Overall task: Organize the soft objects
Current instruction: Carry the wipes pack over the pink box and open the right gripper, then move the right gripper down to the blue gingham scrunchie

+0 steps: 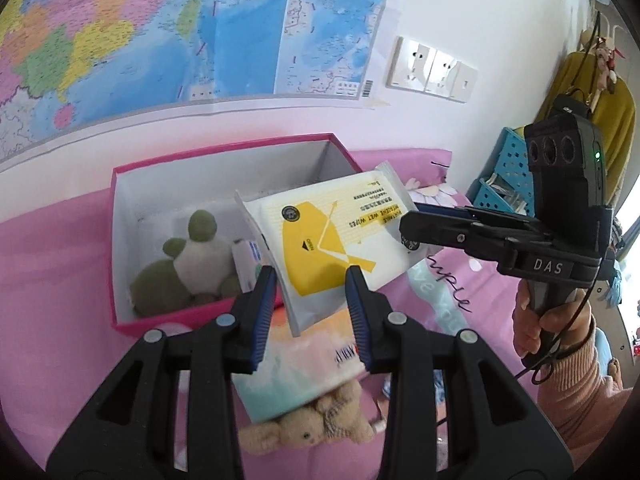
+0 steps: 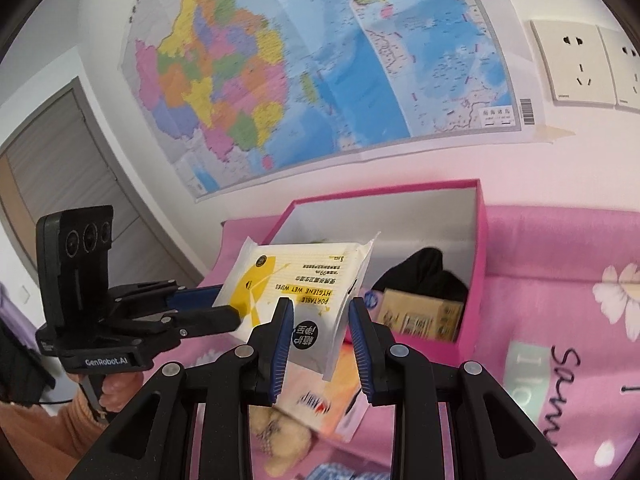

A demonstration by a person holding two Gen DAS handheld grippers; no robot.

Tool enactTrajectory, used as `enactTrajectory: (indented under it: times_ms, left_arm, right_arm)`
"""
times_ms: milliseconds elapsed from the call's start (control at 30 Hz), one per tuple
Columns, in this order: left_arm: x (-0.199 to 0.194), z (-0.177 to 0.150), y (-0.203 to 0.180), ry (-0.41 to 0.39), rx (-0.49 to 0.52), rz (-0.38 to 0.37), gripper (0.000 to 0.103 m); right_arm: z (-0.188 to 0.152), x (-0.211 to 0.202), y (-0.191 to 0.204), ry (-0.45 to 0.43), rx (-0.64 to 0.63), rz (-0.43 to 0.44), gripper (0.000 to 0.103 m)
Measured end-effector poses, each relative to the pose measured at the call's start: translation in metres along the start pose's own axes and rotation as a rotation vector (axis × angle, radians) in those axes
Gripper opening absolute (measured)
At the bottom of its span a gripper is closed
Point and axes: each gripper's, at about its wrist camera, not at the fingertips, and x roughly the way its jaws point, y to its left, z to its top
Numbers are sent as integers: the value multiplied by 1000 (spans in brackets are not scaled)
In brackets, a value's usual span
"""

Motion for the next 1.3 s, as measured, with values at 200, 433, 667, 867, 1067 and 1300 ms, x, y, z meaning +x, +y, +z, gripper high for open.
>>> enactTrajectory:
  times_ms: [200, 433, 667, 867, 1067, 1300]
  left_arm:
    - [23, 19, 5, 34, -21, 15, 38]
    - [46, 35, 16, 75, -61, 23, 38]
    - [72, 47, 19, 115, -72, 60, 38]
    - [91, 54, 29, 156, -120, 79, 38]
    - [81, 53, 33, 122, -134, 78, 38]
    - [51, 34, 10, 42, -53, 57, 38]
  right_arm:
    - [17, 12, -17, 0, 28, -24, 29]
    - [31, 32, -36, 23, 52, -63, 29]
    - [43, 53, -53, 45, 80, -103, 31]
    - [52, 65, -61, 44, 98, -166, 42]
    - [57, 63, -60, -4, 98, -204, 51]
    - [40, 50, -47, 10, 54, -197, 53]
